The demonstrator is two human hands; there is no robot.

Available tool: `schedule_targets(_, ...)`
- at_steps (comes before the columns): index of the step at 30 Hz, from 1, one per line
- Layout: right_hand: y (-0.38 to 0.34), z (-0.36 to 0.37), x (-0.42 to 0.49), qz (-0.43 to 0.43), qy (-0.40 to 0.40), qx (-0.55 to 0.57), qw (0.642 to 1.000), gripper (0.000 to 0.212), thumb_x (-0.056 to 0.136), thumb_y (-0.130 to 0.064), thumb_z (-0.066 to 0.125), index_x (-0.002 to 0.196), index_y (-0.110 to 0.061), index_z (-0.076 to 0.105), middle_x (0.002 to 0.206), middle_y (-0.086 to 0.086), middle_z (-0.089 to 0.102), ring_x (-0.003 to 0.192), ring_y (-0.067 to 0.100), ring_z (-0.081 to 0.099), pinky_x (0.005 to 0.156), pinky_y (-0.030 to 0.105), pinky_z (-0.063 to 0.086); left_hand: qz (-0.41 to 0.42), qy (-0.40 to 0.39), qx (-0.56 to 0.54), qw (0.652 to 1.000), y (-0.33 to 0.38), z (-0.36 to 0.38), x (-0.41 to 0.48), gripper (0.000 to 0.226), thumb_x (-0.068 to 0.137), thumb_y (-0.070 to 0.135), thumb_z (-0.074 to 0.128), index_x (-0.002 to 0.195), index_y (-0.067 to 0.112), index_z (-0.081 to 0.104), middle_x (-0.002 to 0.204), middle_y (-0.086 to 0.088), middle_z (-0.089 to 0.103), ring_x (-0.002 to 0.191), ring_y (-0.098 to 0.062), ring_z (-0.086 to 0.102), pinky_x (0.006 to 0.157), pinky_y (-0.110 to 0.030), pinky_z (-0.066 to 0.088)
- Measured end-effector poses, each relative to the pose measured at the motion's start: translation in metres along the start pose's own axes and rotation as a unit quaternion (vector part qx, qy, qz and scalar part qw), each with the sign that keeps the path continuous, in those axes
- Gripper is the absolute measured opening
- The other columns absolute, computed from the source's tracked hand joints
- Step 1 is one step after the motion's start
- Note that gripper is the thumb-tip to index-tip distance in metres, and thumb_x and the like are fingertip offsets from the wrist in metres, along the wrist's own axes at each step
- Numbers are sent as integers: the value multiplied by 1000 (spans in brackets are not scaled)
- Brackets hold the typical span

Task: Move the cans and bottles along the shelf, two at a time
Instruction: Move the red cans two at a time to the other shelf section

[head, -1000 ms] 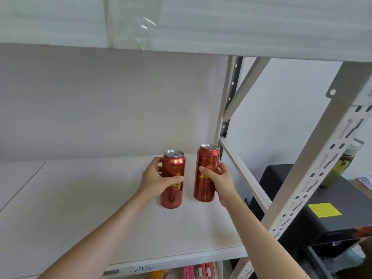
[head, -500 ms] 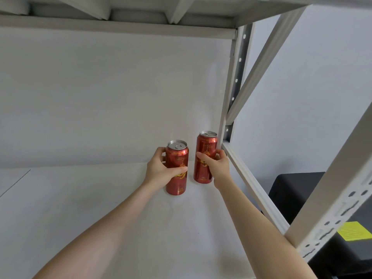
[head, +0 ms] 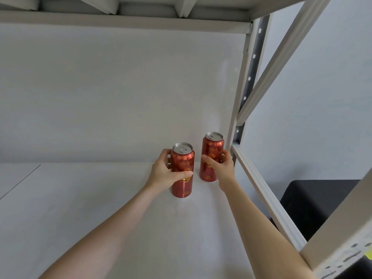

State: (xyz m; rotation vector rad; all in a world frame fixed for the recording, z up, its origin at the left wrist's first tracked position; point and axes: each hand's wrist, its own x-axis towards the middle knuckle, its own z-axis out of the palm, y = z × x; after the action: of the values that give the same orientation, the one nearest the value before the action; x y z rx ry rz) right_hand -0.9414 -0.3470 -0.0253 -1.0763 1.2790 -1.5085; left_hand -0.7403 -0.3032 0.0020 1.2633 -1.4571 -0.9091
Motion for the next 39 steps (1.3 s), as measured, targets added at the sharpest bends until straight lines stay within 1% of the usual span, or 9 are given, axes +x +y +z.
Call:
schedule_targets(3,1,-3,-1,4,-13,9,1000,60,72,-27,86,119,-32,49,112,-8,63,103,13,62,74,24,48,-1,-2,-7,1000,-1,0,0,67,45,36,92,101,34,56,104,2,71,96,-16,69,86,-38,57)
schedule_targets(8,10,-15,-19,66,18,62,996,79,76,-31,83,143,-25,40,127,-5,53,113,17,53,89,34,43,-25,-41,-41,998,-7,-8,1,72,41,39,92,105,33,60,106,-1,72,96,-16,70,87,-35,57)
schedule_targets(12,20,-23,-49,75,58,43,995,63,79,-32,80,133,-26,48,125,-5,55,111,16,55,92,36,48,-96,-81,-99,987,-19,-16,-5,68,49,39,91,110,26,64,110,-6,71,99,-19,71,89,-40,58)
schedule_targets(14,22,-27,-64,67,61,3,996,51,79,-33,80,122,-29,52,116,-8,60,106,14,60,94,38,51,-115,-93,-114,982,-23,-17,-8,64,56,38,91,112,23,64,111,-6,72,100,-19,71,84,-35,58)
schedule_targets(17,20,-28,-84,33,-6,-55,998,45,77,-34,82,116,-29,58,112,-9,65,104,10,64,90,34,54,-117,-94,-131,980,-21,-15,-10,59,61,40,86,113,23,64,111,-2,71,94,-13,72,74,-27,58)
schedule_targets(21,12,-18,-97,0,-98,-104,990,65,71,-29,87,129,-24,57,118,-7,65,107,9,63,82,20,50,-124,-99,-137,978,-15,-10,-13,52,67,40,81,113,24,63,109,3,72,93,-11,72,71,-24,57)
schedule_targets(25,8,-7,-104,-13,-130,-115,985,75,73,-21,87,138,-19,50,125,-2,62,114,14,60,90,29,53,-122,-119,-142,975,-13,0,-21,56,64,43,83,113,23,65,109,-1,73,96,-13,72,71,-26,58)
schedule_targets(30,7,-15,-114,-29,-101,-102,989,61,75,-17,84,125,-32,52,114,-14,62,106,6,60,77,16,50,-119,-152,-133,972,-7,19,-30,59,65,43,87,114,21,64,110,-4,73,102,-17,70,87,-39,57)
schedule_targets(39,11,-46,-127,-23,-46,-84,995,60,77,-20,83,129,-28,55,118,-11,63,108,4,59,77,16,47,-117,-184,-136,966,3,51,-37,70,56,49,83,113,16,60,112,-6,70,101,-19,70,79,-35,58)
